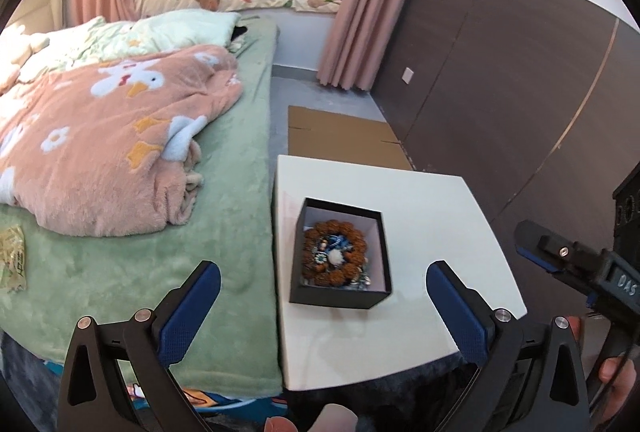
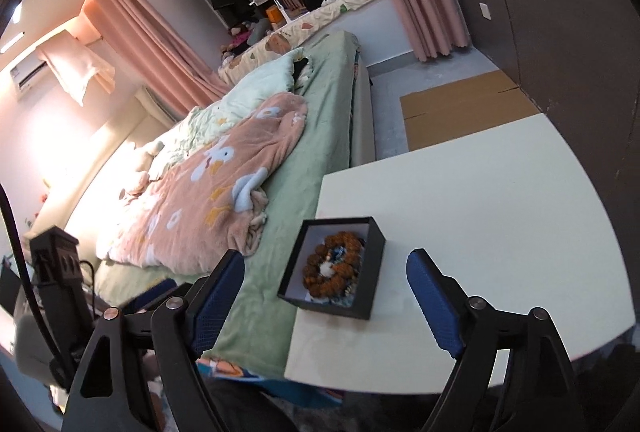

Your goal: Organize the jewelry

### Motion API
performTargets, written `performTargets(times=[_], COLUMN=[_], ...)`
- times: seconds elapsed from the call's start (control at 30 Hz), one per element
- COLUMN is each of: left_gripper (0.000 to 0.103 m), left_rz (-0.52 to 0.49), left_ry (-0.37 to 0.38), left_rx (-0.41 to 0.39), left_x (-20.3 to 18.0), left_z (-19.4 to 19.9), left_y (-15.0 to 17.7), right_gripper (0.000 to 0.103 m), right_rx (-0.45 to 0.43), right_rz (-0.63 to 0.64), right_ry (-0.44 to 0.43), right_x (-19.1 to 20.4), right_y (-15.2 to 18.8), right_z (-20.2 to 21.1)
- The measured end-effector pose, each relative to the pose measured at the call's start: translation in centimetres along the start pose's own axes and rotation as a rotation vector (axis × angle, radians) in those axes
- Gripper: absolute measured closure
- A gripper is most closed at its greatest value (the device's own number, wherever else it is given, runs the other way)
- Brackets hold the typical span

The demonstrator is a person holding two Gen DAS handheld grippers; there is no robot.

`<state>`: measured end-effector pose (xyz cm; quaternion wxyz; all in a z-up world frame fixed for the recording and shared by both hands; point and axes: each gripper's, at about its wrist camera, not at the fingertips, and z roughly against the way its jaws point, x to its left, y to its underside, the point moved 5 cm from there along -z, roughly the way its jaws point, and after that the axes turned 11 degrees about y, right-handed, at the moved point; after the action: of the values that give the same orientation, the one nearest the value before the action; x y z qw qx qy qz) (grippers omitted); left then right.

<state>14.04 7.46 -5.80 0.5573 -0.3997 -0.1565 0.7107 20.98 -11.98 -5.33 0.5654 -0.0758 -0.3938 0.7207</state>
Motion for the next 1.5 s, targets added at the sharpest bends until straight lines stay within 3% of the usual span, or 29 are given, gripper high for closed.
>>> performTargets(times=[0.2,0.27,0.33,0.67,1.0,1.17,1.5], left_gripper=[0.0,0.001,0.0,0.001,0.001,0.0,0.0], left_rz=[-0.06,-0.068,-0.083,-0.166,-0.249,-0.247,-0.252], left_ry=[0.01,0.017,0.027,0.008,-0.026,-0.052,-0.05], left_rx=[-0.01,-0.019,-0.024,-0.018,-0.034,0.012,-0.059], left_x=[-2.4,-3.0,-3.5,-5.0,-5.4,-4.6,-4.9], left_z=[1.6,1.9,2.1,2.5,2.4,0.7,1.4], left_y=[0.6,0.7,1.0,3.0,4.9,5.9,6.0], right_gripper=[0.017,0.003,0.001,0.0,0.0,0.0,0.0], right_rx=[0.025,0.01,0.003,-0.028,-0.047,-0.053,-0.078], right_rz=[-0.013,-0.028,-0.029,0.075,0.108,0.083,0.134], right_ry=[0.035,0.05,0.072,0.178,0.249,0.271,0.34], right_x=[-2.5,-3.5,-4.3,-6.3,-7.4,-8.2,-7.1], right_y=[1.1,1.5,1.7,4.0,5.9,5.9,6.0], right_z=[1.8,3.0,3.9,8.7,9.6,9.6,9.8])
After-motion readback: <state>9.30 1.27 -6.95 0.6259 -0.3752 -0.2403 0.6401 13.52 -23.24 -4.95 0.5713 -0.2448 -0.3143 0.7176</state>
